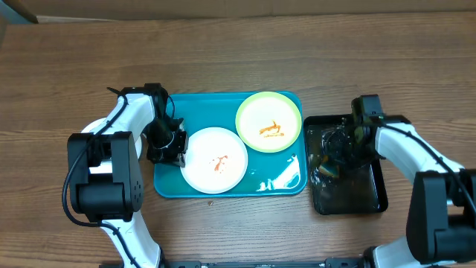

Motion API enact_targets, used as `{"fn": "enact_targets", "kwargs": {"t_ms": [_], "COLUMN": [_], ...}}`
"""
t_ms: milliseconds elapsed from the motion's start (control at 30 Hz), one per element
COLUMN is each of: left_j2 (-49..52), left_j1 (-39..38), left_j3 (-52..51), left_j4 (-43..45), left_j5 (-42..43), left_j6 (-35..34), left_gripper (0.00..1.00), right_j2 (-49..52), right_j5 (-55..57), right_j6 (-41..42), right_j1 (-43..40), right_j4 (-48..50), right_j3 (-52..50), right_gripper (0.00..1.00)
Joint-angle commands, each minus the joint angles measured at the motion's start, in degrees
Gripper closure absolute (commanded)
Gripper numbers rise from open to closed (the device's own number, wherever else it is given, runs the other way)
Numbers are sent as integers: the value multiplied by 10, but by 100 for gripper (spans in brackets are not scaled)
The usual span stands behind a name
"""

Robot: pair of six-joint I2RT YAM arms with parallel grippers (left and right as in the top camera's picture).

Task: Clean dirty plates on tray and stack at the side
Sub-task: 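Scrub the pink-white plate with the sponge in the right gripper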

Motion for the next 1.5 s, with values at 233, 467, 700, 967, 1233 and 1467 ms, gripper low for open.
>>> {"fn": "enact_targets", "kwargs": {"t_ms": [233, 467, 700, 967, 1233, 1467], "left_j2": [14, 14, 14, 14, 14, 14], "left_j1": [-4, -4, -4, -4, -4, -4], "left_j3": [-5, -5, -5, -5, -5, -5], "left_j4": [4, 5, 7, 15, 17, 17], "left_j5": [10, 11, 23, 40, 40, 40], "left_j6": [-22, -23, -29, -29, -29, -29], "left_gripper": [96, 96, 96, 96, 96, 96], "right_j2": [13, 3, 10, 55, 121, 172], "right_j5": [-31, -51, -74, -49, -43, -43], "right_j6": [-3, -14, -13, 68, 91, 91], "right_j1": [4, 65, 221, 382, 437, 467], "right_j4": [-127, -228, -146, -16, 48, 93], "right_j3": [110, 260, 263, 263, 263, 263], "right_gripper": [96, 96, 96, 96, 96, 96]}}
